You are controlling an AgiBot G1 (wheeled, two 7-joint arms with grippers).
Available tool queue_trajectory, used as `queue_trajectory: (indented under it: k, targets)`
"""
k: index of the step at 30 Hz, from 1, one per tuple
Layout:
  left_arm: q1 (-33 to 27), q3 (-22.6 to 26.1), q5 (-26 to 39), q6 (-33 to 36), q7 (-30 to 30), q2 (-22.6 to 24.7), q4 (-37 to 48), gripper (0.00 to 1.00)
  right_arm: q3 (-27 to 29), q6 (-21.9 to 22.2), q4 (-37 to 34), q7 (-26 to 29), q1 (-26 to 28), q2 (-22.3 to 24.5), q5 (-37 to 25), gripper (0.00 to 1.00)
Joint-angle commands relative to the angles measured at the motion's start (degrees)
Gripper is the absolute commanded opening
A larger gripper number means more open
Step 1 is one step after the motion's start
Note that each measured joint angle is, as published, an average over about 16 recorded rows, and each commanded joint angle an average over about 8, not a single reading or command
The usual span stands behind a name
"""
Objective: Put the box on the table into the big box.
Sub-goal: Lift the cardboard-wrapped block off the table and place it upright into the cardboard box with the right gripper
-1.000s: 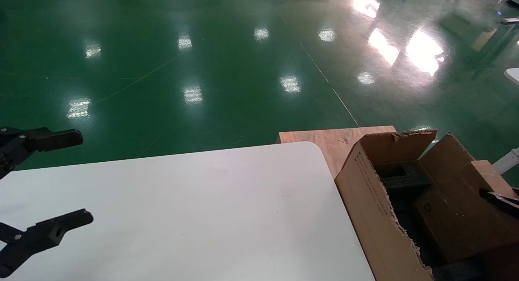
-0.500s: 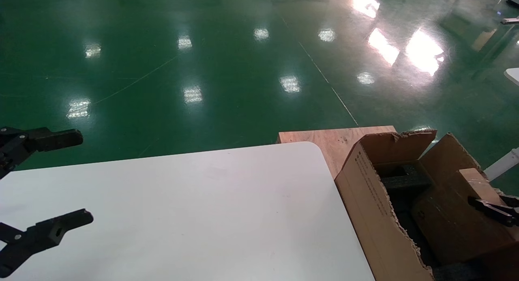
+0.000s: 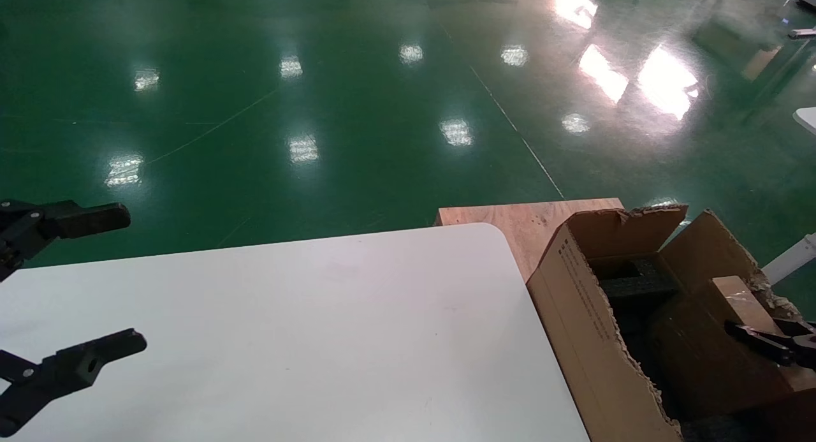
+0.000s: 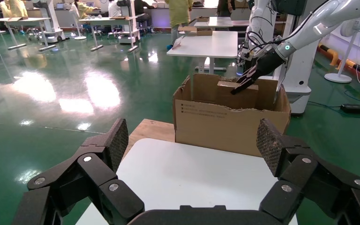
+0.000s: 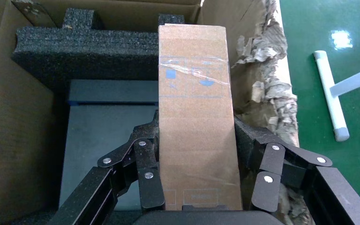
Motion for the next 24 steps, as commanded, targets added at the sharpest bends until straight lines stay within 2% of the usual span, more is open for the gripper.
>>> queue_trajectory:
  k: [1, 2, 3, 9, 10, 11, 24]
  targets:
    - [0.0, 0.0, 0.0, 0.0, 0.0, 0.0, 0.0, 1.0, -1.36, 0.16, -0.23, 0.02, 0.82, 0.0, -0.14, 0.0]
    - [0.0, 0.0, 0.0, 0.0, 0.0, 0.0, 0.0, 1.0, -1.61, 0.21, -0.27, 0.05, 1.12, 0.1, -0.32, 0.03]
    - [0.0, 0.0, 0.0, 0.0, 0.0, 0.0, 0.0, 1.0, -1.79, 0.23, -0.3, 0.08, 1.34, 0.18, -0.48, 0.12]
    - [0.01, 0.0, 0.0, -0.01, 0.0, 0.0, 0.01, 1.0, -2.49, 0.58, -0.36, 0.21, 2.45, 0.41, -1.19, 0.87]
    - [0.01, 0.0, 0.0, -0.01, 0.0, 0.0, 0.01, 1.0, -2.55, 0.61, -0.37, 0.21, 2.53, 0.41, -1.22, 0.97]
    - [0.01, 0.0, 0.0, -0.01, 0.0, 0.0, 0.01, 1.0, -2.61, 0.66, -0.38, 0.21, 2.62, 0.41, -1.29, 1.0]
    - [0.01, 0.0, 0.0, -0.01, 0.0, -0.01, 0.01, 1.0, -2.5, 0.44, -0.37, 0.2, 2.07, 0.49, -1.52, 1.0]
